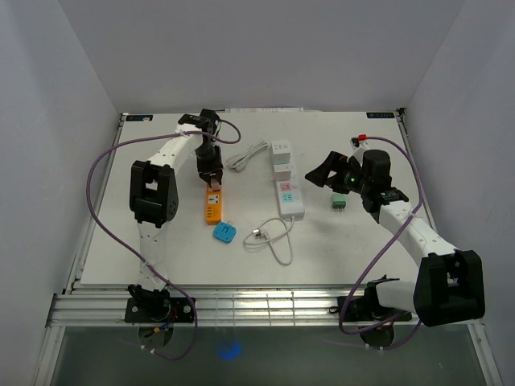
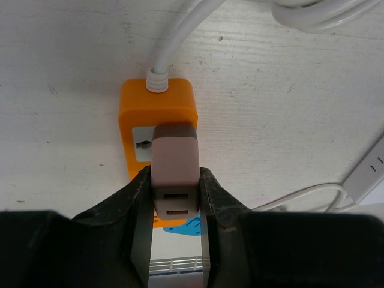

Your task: Insert the plug

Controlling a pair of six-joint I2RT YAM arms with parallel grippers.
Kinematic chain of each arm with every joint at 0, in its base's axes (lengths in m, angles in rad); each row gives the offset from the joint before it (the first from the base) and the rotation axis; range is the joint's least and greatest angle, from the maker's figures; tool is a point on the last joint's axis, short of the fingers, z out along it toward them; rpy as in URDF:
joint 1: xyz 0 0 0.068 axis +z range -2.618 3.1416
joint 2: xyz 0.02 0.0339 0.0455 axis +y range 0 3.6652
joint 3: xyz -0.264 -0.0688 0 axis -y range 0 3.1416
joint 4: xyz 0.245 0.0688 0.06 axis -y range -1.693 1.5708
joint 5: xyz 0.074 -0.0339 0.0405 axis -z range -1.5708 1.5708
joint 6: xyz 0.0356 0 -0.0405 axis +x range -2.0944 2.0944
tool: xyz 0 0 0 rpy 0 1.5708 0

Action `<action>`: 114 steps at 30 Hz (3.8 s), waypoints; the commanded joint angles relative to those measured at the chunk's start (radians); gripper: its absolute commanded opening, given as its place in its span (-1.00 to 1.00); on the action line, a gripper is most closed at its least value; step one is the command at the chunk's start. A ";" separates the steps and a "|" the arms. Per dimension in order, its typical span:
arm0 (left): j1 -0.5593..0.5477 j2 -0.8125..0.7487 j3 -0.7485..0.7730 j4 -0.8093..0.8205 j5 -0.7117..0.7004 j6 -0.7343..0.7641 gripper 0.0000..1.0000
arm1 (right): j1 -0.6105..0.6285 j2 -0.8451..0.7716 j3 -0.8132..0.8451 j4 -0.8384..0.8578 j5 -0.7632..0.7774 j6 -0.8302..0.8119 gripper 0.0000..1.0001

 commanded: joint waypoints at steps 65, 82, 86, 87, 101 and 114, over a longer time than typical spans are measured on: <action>-0.001 -0.872 -0.777 0.657 0.129 -0.086 0.96 | -0.011 0.355 0.233 -0.433 0.540 -0.363 0.35; -0.001 -0.881 -0.777 0.654 0.309 -0.083 0.95 | 0.012 0.277 0.166 -0.376 0.436 -0.383 -0.12; -0.001 -0.875 -0.763 0.648 0.404 -0.112 0.96 | 0.016 0.099 0.074 -0.267 0.321 -0.403 -0.17; -0.001 -0.869 -0.757 0.642 0.439 -0.118 0.96 | 0.018 0.070 0.061 -0.255 0.305 -0.406 -0.17; -0.021 -0.831 -0.739 0.643 0.649 -0.159 0.96 | 0.295 -0.200 -0.048 -0.054 0.052 -0.532 -0.24; -0.110 -0.789 -0.734 0.643 0.665 -0.170 0.89 | 0.573 -0.007 0.107 0.078 0.063 -0.583 -0.22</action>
